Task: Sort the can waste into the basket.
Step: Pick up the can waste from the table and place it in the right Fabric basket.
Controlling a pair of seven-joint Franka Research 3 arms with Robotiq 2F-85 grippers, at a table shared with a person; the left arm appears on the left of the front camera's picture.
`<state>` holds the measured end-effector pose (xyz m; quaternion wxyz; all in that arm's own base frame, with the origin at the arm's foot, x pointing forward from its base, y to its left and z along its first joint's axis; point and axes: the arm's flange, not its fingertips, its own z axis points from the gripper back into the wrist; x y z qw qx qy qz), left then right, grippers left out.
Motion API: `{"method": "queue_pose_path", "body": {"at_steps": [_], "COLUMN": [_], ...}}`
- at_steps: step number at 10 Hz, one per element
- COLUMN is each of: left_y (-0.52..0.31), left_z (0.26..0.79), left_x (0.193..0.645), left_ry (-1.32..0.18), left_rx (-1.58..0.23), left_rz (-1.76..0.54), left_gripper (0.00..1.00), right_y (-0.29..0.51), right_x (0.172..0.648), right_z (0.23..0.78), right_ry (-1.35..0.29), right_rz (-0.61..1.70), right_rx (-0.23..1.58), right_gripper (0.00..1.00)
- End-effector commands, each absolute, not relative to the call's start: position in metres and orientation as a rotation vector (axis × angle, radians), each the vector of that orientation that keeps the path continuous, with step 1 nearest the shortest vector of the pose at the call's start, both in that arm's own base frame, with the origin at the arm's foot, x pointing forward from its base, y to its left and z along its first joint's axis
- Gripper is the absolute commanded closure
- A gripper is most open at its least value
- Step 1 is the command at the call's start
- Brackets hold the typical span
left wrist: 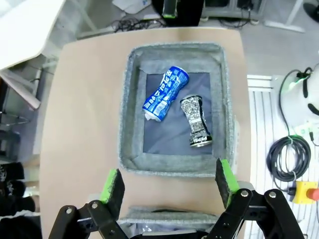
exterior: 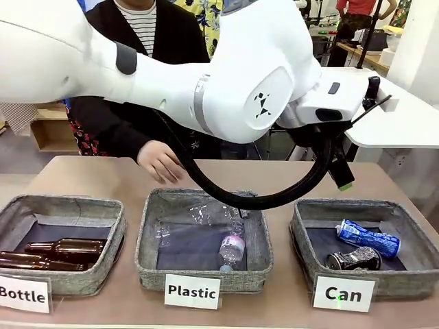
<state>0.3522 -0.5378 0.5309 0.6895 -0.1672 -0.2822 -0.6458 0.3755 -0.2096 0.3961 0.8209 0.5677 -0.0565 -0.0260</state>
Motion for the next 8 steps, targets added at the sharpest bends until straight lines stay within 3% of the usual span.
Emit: {"method": "queue_pose_path", "body": {"at_steps": [1, 4, 8], "left_y": [-0.495, -0.42, -0.251], "left_z": [0.543, 0.585, 0.62], "left_x": [0.342, 0.338, 0.321], "left_ry": [-0.658, -0.728, -0.702], "left_rx": [-0.419, -0.441, -0.591], "left_rz": [-1.422, -1.259, -0.869], "left_gripper": [0.05, 0.05, 0.05], "right_y": [-0.192, -0.159, -0.033], "right_x": [0.377, 0.401, 0.462], "right_z": [0.401, 0.415, 0.425], "right_ry": [-0.146, -0.106, -0.007], "right_rz": [-0.08, -0.038, 0.064], "right_rx": [1.217, 1.195, 1.209], "right_gripper": [0.0, 0.0, 0.0]}}
